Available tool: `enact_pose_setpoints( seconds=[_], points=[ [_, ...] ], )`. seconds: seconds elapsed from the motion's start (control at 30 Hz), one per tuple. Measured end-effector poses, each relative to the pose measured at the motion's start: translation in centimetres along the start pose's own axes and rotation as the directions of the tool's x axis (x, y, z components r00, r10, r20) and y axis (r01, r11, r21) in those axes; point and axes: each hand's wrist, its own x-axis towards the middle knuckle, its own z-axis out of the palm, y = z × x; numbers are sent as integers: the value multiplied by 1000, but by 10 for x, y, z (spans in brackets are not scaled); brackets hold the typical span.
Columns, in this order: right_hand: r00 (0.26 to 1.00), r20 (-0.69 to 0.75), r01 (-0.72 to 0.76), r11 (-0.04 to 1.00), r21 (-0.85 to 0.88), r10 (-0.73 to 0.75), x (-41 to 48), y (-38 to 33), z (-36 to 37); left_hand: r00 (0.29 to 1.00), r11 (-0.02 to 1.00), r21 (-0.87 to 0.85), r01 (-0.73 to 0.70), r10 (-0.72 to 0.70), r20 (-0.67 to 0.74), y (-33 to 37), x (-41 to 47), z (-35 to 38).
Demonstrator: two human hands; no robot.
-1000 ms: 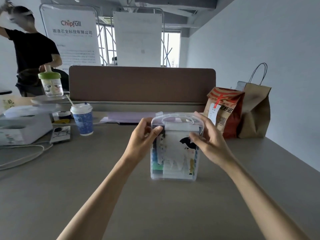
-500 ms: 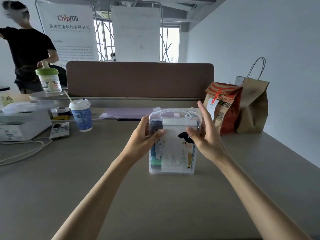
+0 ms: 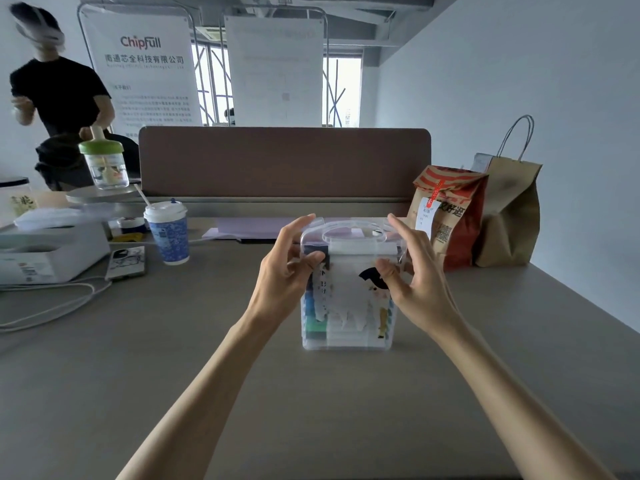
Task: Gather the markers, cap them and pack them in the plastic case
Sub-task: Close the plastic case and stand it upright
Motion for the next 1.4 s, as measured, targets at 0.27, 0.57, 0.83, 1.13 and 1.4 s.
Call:
enact_pose_setpoints(
  seconds=[0.27, 0.57, 0.83, 1.13, 1.4],
  points=[
    [997, 23, -76, 993, 93, 75, 2, 3, -2, 999, 1000, 21, -6, 6, -33, -4, -3, 2],
    [993, 37, -115, 984, 136, 111, -1, 2, -1, 999, 998, 57, -14, 17, -52, -1, -8, 4],
    [996, 33, -89, 985, 145, 85, -2, 2, 2, 1000, 995, 99, 3, -4, 5, 8, -4, -1],
    [965, 68, -262, 917, 301, 253, -23, 4, 19, 995, 994, 51, 100, -101, 4, -17, -36, 13],
    [879, 245, -468, 836, 287, 408, -60, -9, 10, 968, 975, 139, 176, -197, 159, -19, -58, 16]
  ],
)
